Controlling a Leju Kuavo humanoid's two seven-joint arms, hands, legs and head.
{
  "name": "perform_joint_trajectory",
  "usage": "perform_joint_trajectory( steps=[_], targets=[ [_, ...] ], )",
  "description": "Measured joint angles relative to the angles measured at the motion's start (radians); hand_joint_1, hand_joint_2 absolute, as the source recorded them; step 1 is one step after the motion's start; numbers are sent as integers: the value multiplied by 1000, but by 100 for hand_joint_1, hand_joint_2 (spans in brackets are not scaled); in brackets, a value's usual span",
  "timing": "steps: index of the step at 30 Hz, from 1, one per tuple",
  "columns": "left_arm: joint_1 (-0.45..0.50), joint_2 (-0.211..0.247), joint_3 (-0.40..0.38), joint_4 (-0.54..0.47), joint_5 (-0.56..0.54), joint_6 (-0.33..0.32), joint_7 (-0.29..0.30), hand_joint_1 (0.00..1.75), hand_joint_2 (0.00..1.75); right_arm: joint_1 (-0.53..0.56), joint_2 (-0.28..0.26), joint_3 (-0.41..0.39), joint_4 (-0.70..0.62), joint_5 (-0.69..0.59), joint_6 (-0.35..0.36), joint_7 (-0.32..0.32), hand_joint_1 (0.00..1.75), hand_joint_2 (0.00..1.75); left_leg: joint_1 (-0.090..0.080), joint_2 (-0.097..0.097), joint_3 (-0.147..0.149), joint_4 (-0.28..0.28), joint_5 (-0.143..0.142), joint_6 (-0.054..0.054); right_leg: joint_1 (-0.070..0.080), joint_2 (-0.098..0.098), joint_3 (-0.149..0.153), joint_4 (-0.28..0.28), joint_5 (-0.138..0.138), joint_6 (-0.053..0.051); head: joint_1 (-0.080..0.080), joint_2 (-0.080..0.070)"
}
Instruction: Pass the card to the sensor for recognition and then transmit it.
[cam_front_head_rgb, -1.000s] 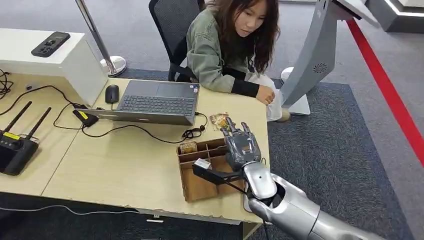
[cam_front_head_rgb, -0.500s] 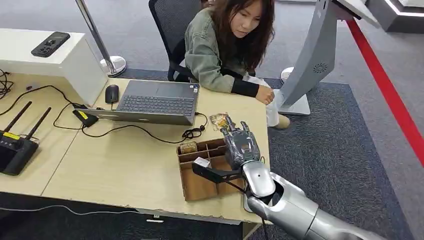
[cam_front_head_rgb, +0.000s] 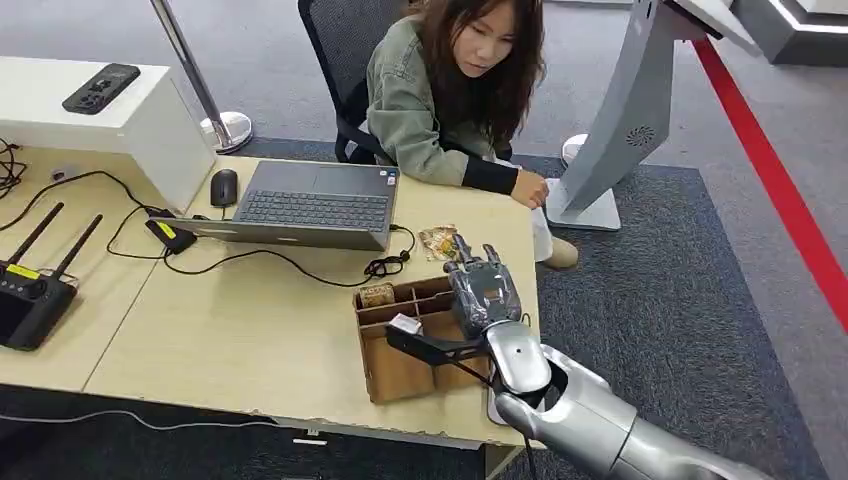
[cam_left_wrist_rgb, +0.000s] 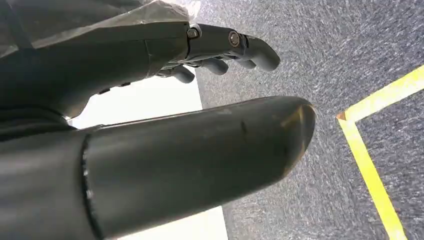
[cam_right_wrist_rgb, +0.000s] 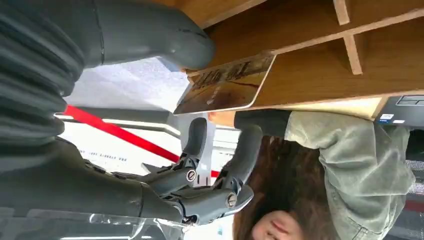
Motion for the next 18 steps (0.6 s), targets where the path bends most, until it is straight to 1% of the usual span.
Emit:
perform_joint_trajectory(
  steps=[1,2,7,8,10,14,18],
  targets=[
    [0,0,0,0,0,0,0,0,0,0,0,0,1,0,0,0,98,175,0,0,0,0,0,0,0,0,0,0,0,0,0,0],
    [0,0,0,0,1,0,0,0,0,0,0,0,1,0,0,0,103,175,0,0,0,0,0,0,0,0,0,0,0,0,0,0],
    [0,0,0,0,6,3,0,0,0,0,0,0,3,-3,0,0,112,175,0,0,0,0,0,0,0,0,0,0,0,0,0,0],
    [0,0,0,0,6,3,0,0,0,0,0,0,3,-3,0,0,120,175,0,0,0,0,0,0,0,0,0,0,0,0,0,0],
    [0,0,1,0,6,4,0,0,0,0,0,0,6,-3,0,0,122,175,0,0,0,0,0,0,0,0,0,0,0,0,0,0],
    [0,0,2,0,9,6,-3,0,0,-1,0,0,7,-6,0,0,133,175,0,0,0,0,0,0,0,0,0,0,0,0,0,0],
    [0,0,2,0,10,16,-6,0,0,-2,0,-1,7,-6,-6,0,136,175,0,0,0,0,0,0,0,0,0,0,0,0,0,0]
  ],
)
